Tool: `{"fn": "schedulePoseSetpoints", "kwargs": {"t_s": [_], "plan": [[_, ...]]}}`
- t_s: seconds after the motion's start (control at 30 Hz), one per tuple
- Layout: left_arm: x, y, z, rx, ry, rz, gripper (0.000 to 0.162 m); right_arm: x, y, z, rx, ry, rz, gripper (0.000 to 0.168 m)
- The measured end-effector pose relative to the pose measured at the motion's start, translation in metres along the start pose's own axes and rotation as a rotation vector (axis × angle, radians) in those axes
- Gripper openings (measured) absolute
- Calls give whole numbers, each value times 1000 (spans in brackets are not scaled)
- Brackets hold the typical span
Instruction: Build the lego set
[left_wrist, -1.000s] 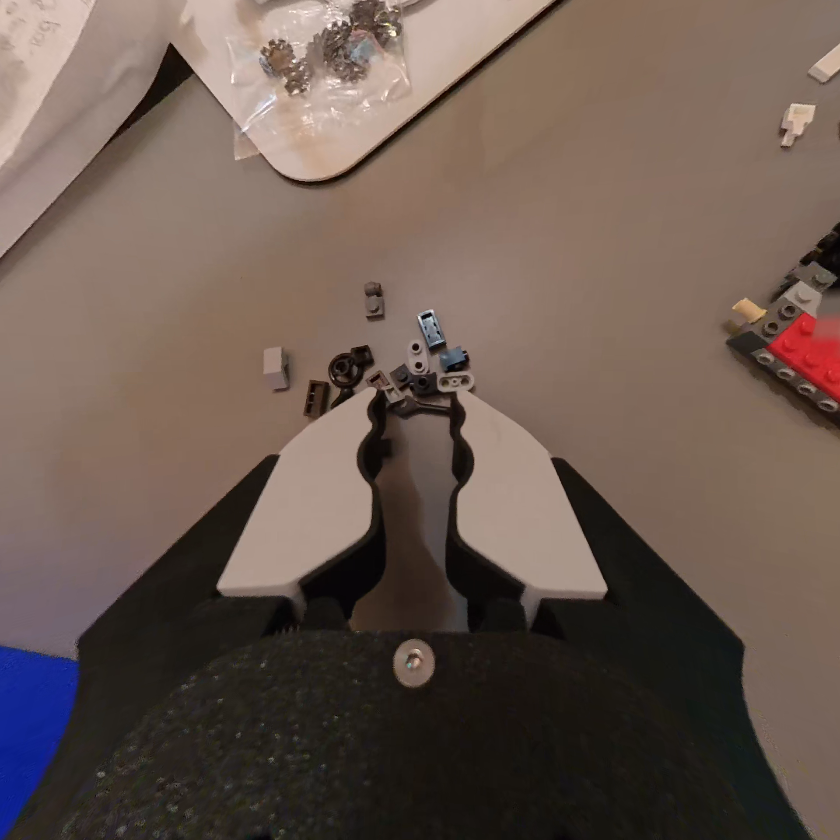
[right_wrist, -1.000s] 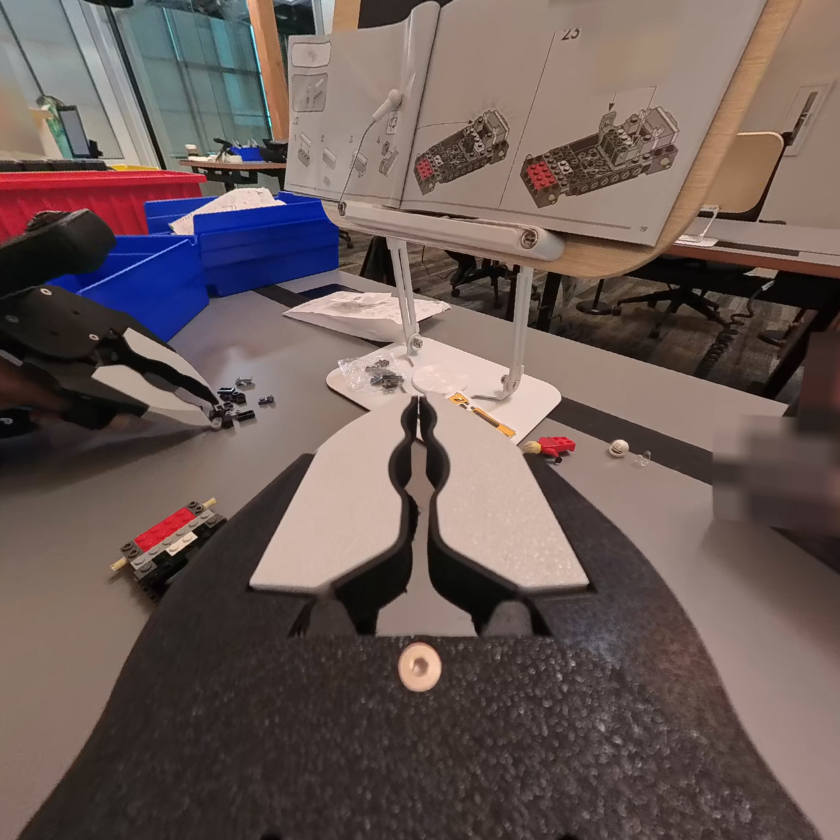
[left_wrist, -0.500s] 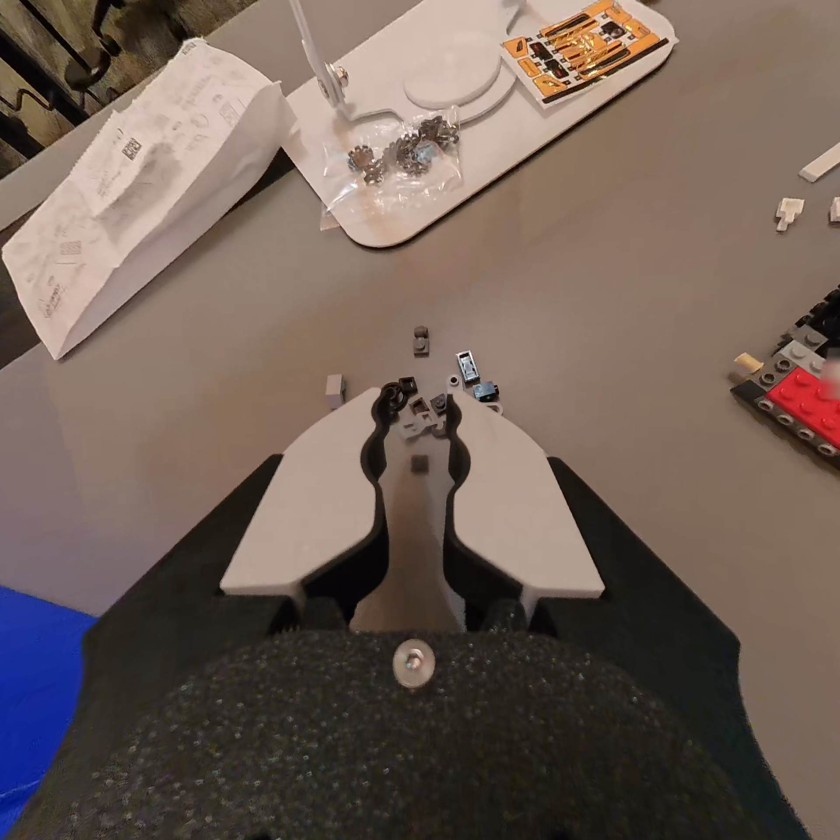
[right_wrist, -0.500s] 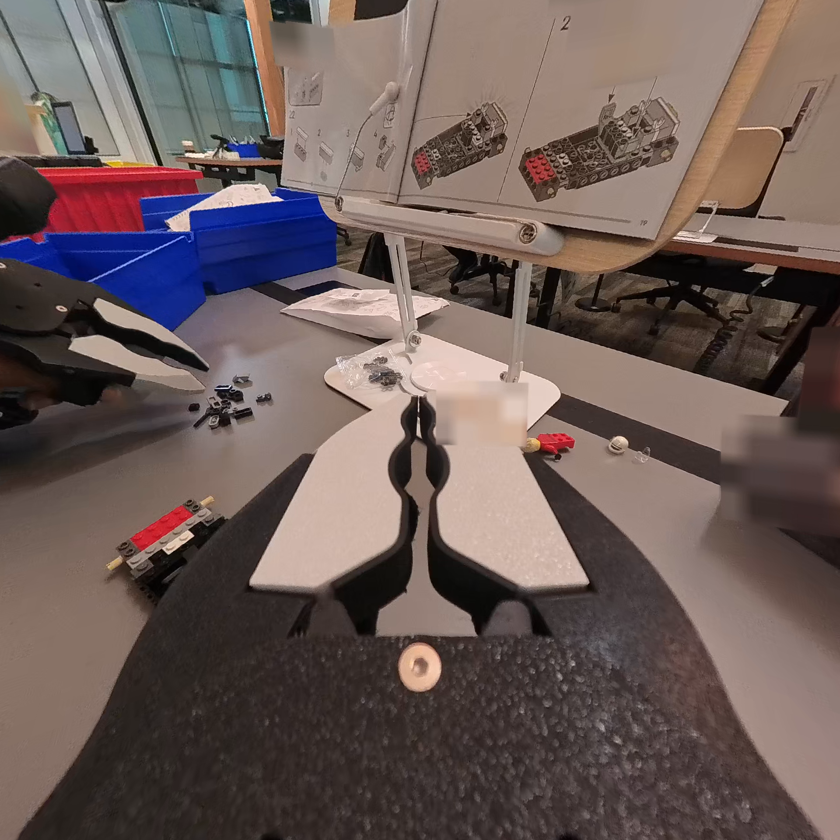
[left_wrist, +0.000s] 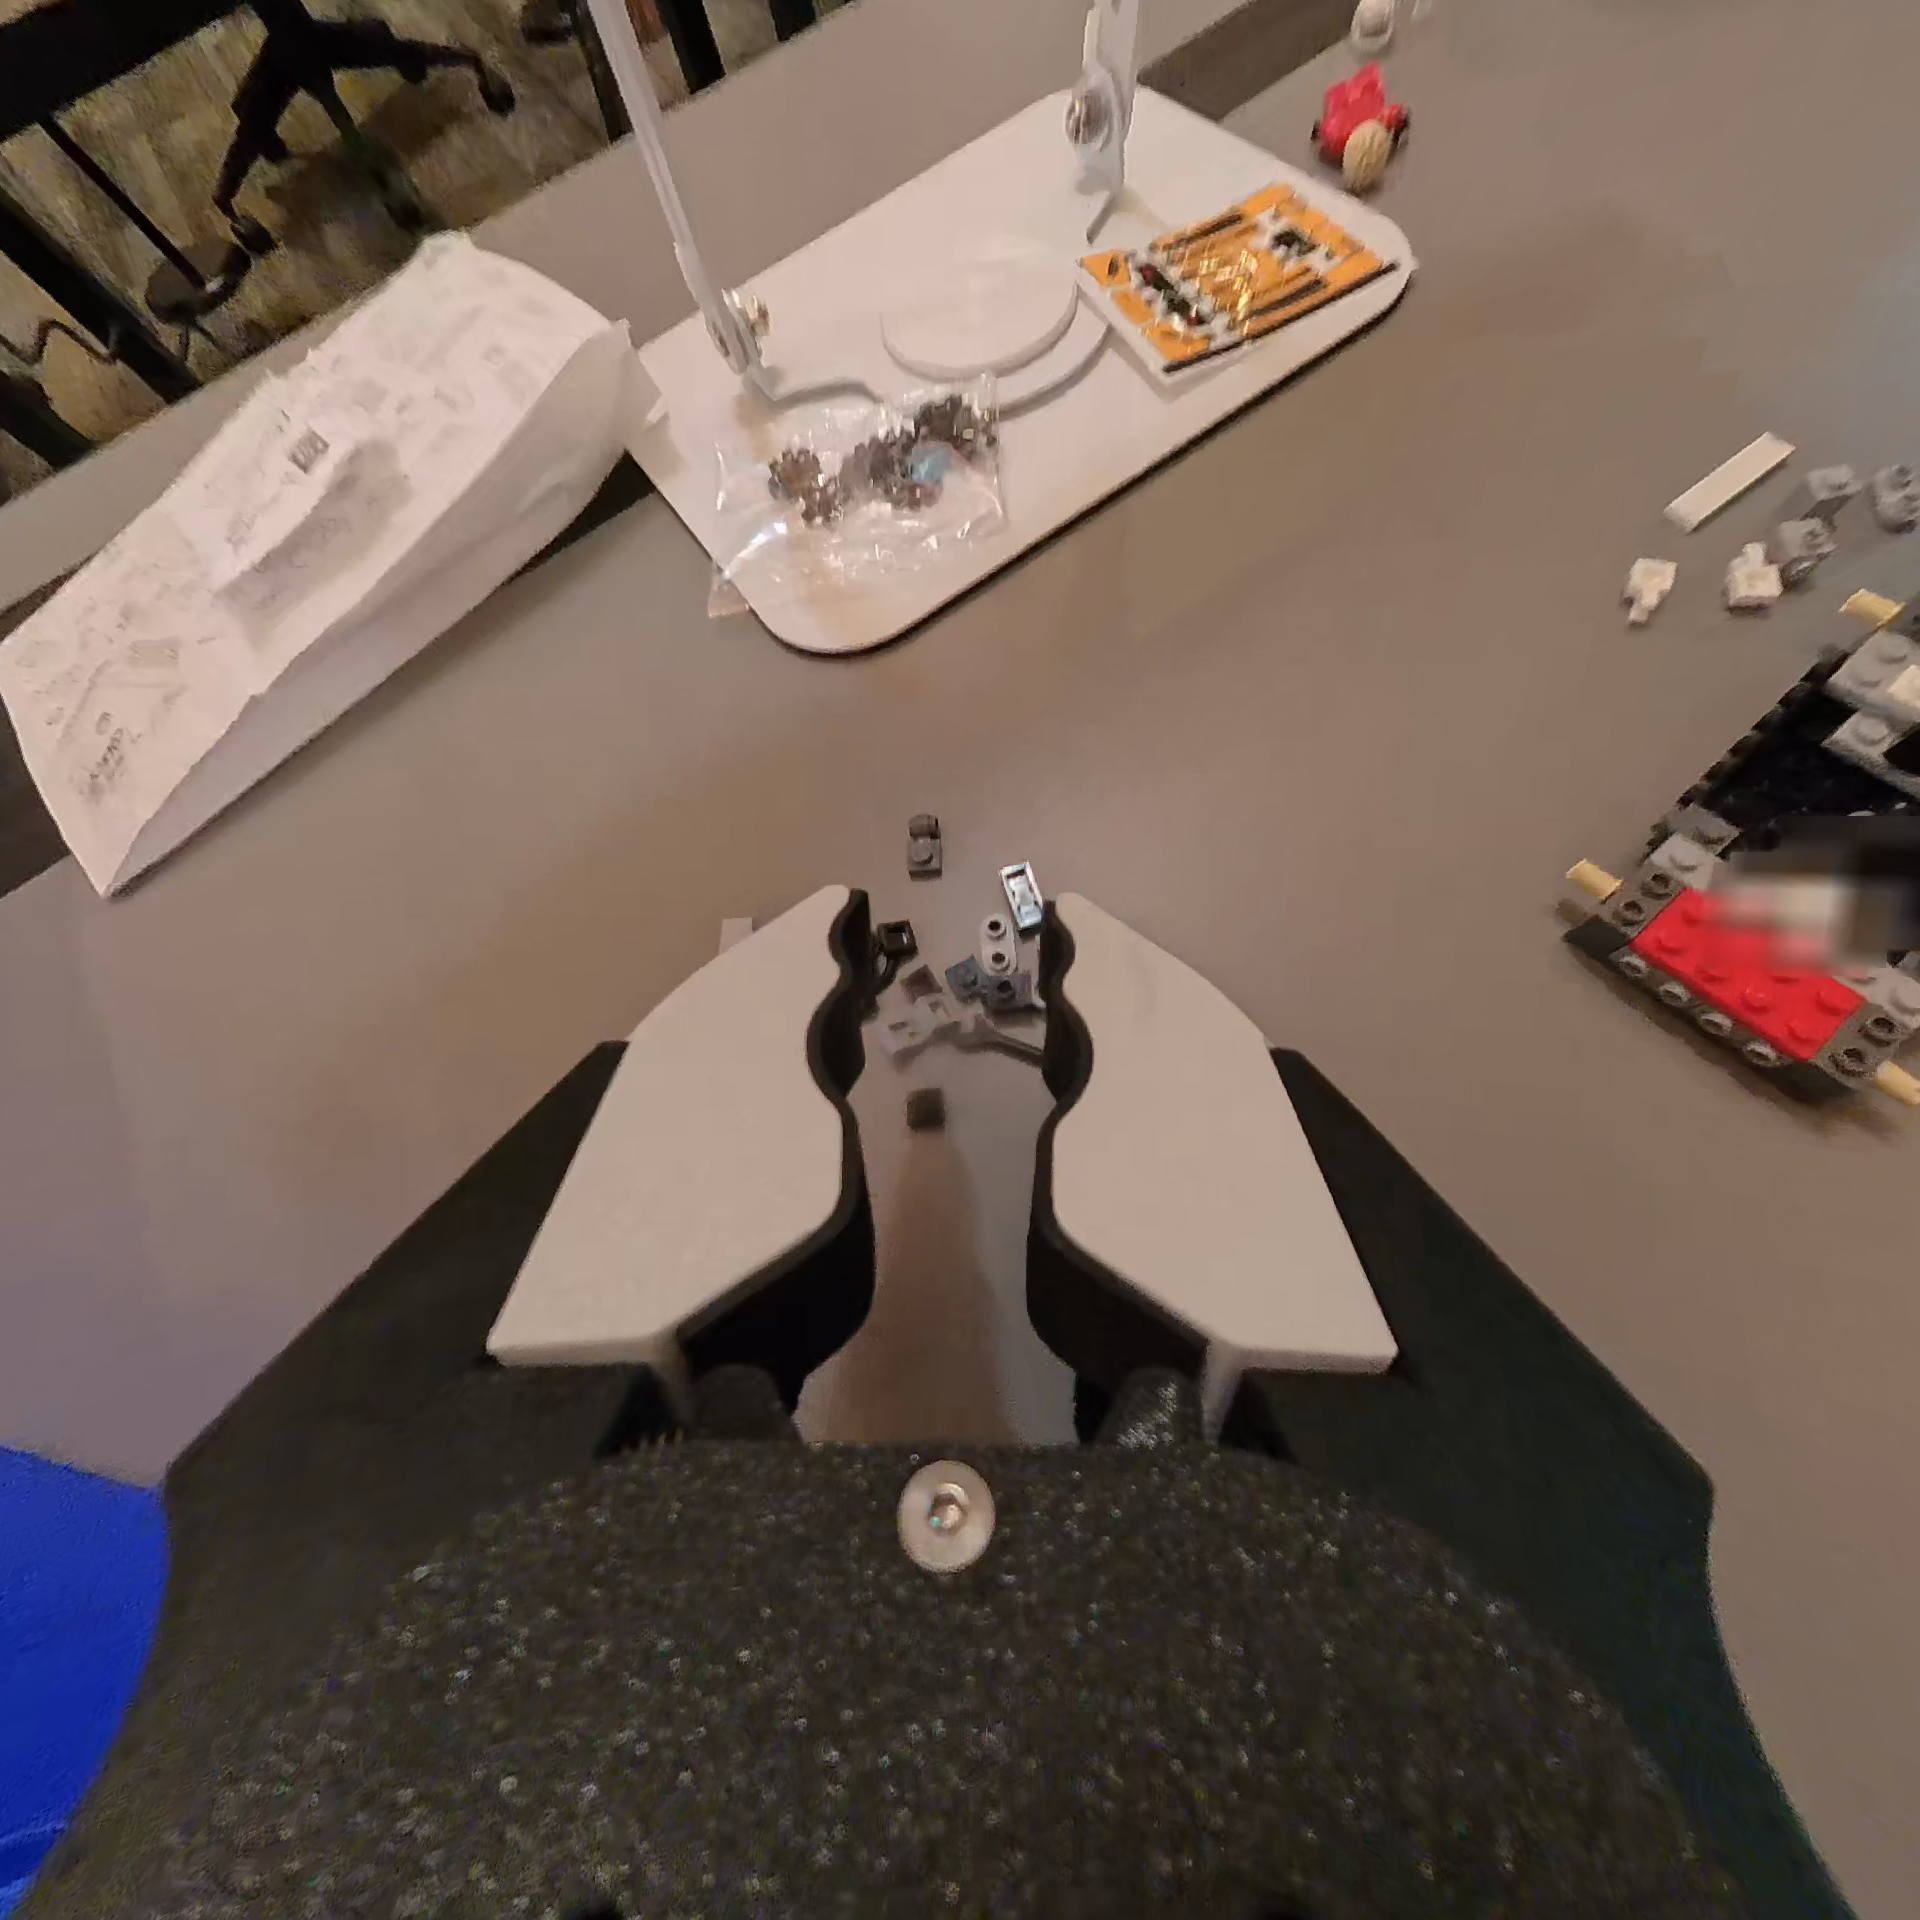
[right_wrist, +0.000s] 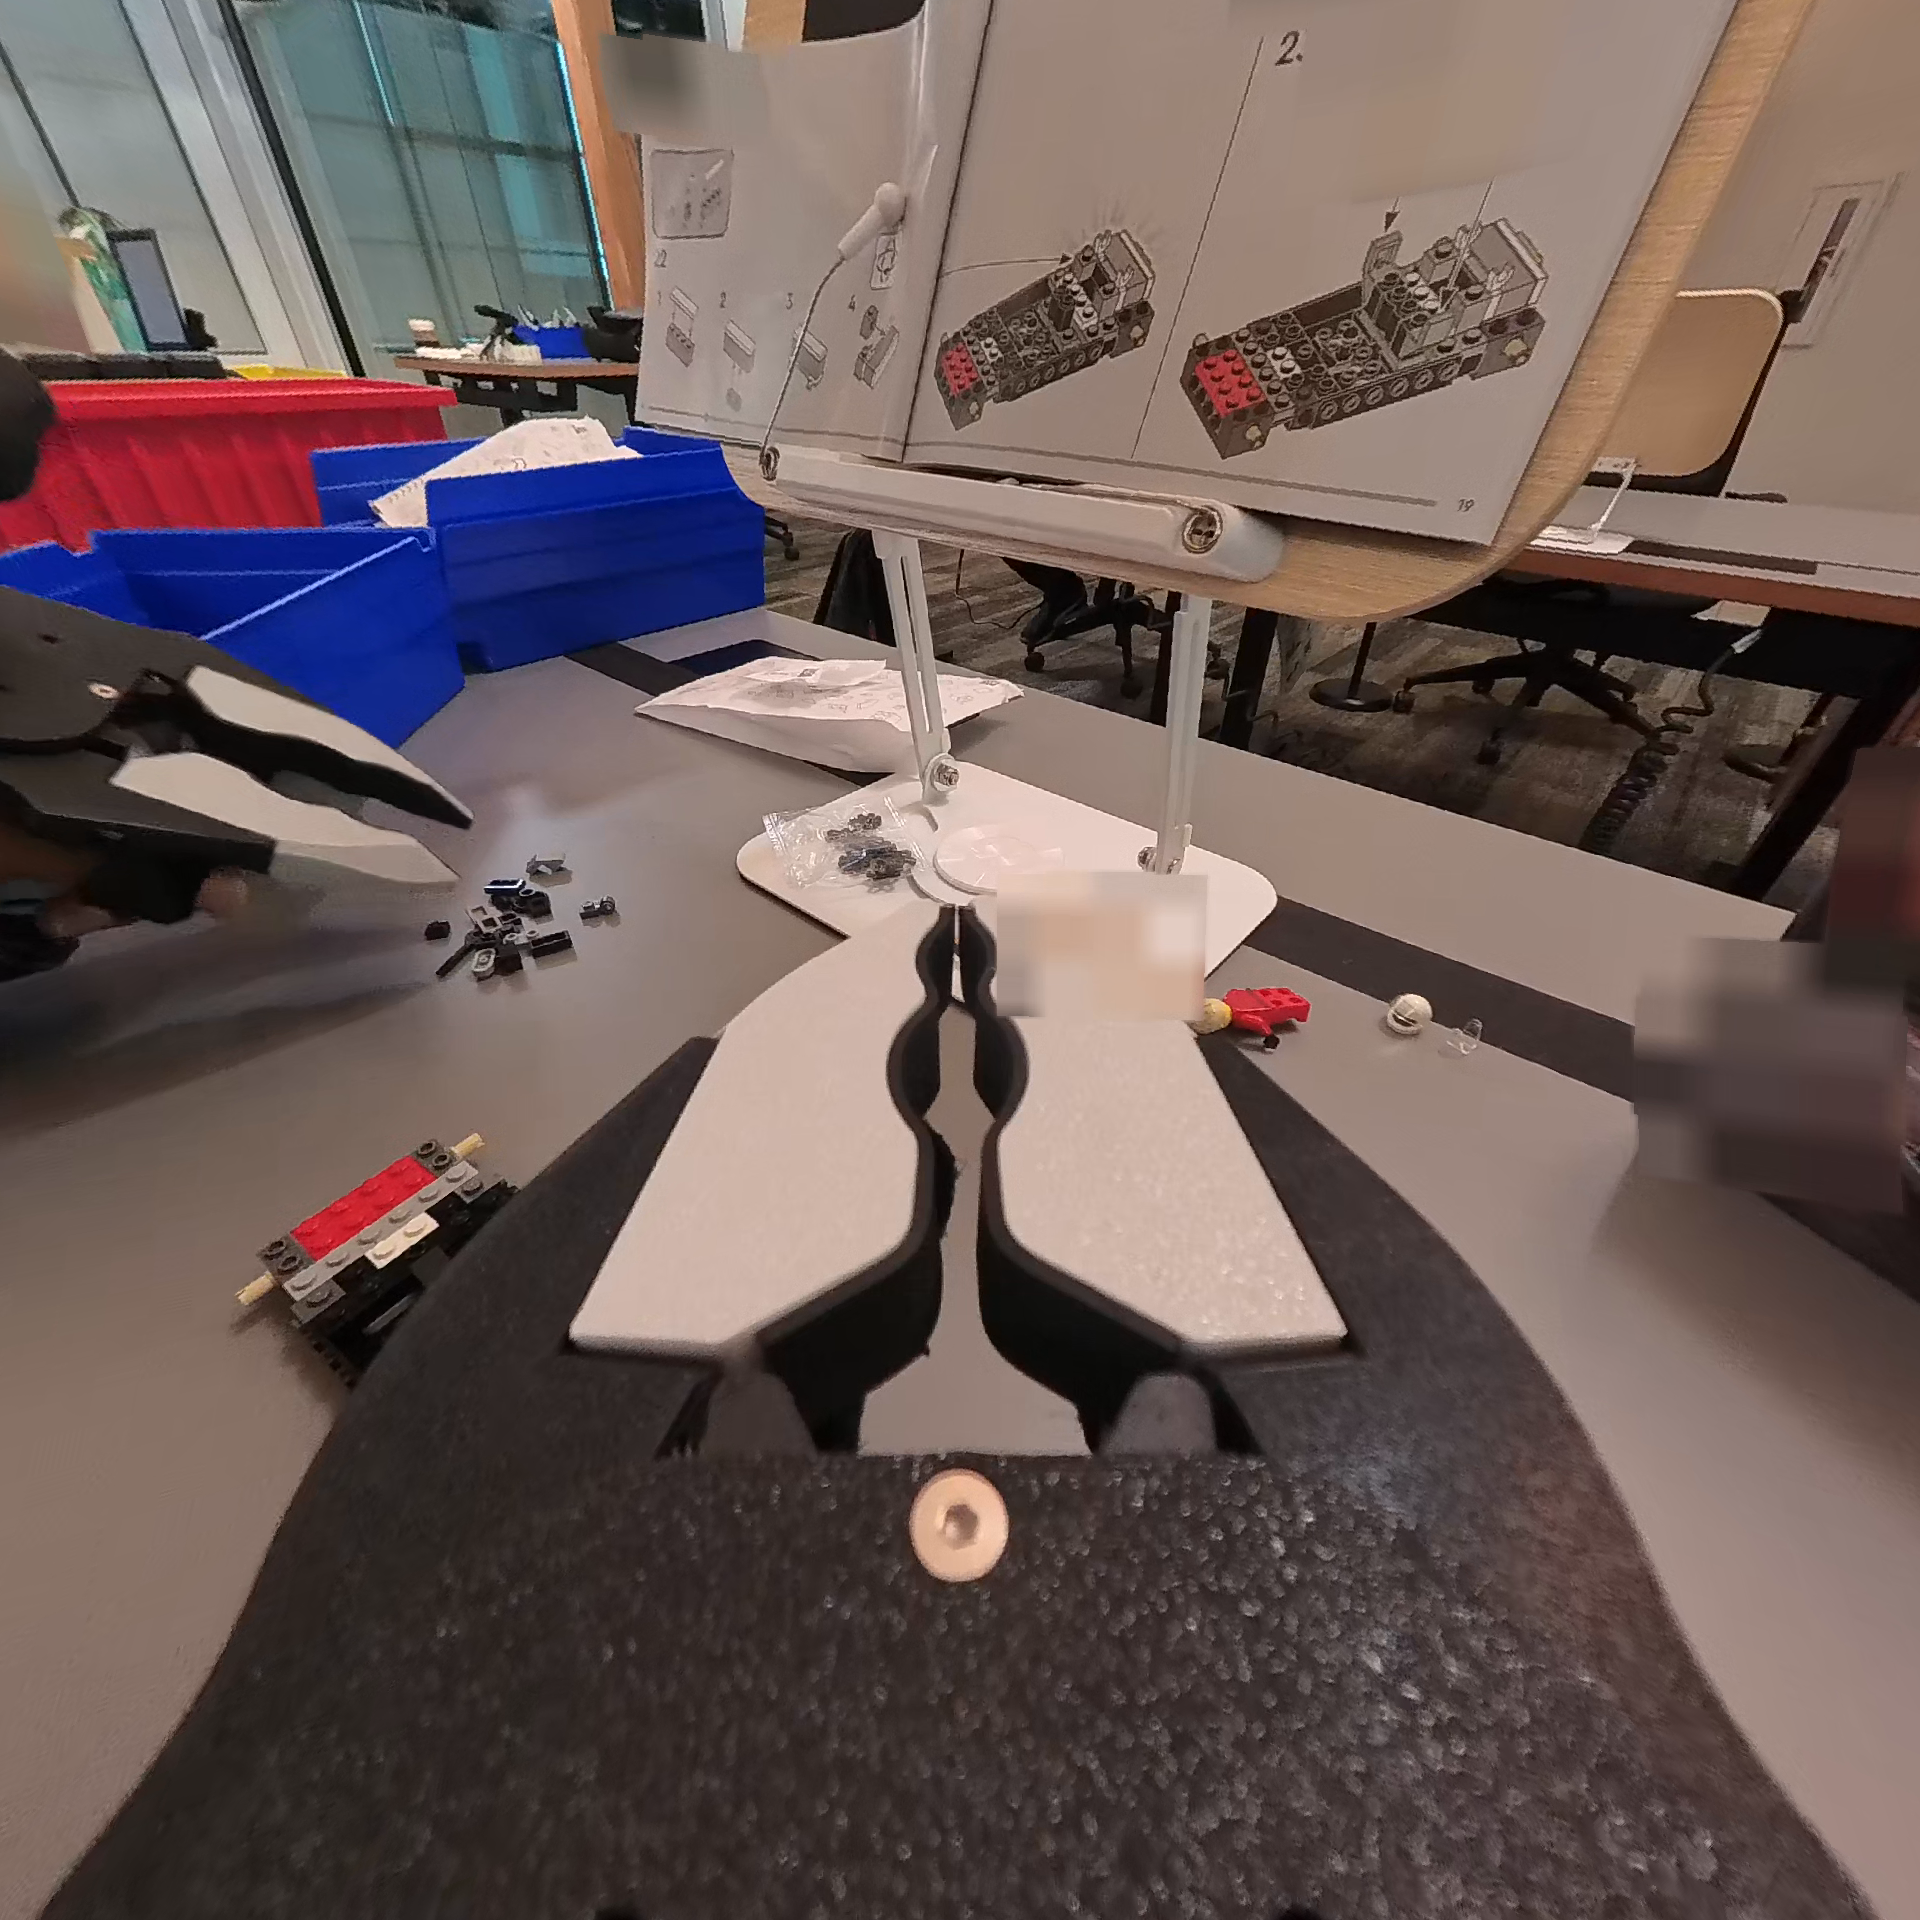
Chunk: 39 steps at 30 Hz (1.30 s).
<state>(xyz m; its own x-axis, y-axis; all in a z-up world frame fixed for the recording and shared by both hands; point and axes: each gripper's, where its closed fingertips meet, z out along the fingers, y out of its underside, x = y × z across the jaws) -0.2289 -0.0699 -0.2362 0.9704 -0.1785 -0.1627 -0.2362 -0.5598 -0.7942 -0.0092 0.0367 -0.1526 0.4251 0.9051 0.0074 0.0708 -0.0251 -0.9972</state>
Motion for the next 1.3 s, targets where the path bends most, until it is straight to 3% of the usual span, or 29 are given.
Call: {"fn": "schedulePoseSetpoints", "kwargs": {"t_s": [0.3, 0.77, 0.93, 1.03, 1.13, 1.3], "plan": [[-7, -45, -31, 276, -59, -14, 0, 0, 1, 1, -3, 6, -2, 0], [-17, -77, -70, 505, -139, -110, 0, -1, 6, 3, -17, 11, 0, 0], [-45, -81, -94, 524, -270, -128, 0, -1, 8, 3, -23, 16, -1, 0], [-98, -75, -133, 503, -464, -153, 0, 0, 6, 3, -19, 16, 2, 0], [-158, -47, -158, 380, -600, -219, 0, 0, 6, 3, -17, 8, 10, 0], [-240, 22, -162, 168, -745, -349, 7, 1, 2, 1, -5, 3, 16, 0]]}}
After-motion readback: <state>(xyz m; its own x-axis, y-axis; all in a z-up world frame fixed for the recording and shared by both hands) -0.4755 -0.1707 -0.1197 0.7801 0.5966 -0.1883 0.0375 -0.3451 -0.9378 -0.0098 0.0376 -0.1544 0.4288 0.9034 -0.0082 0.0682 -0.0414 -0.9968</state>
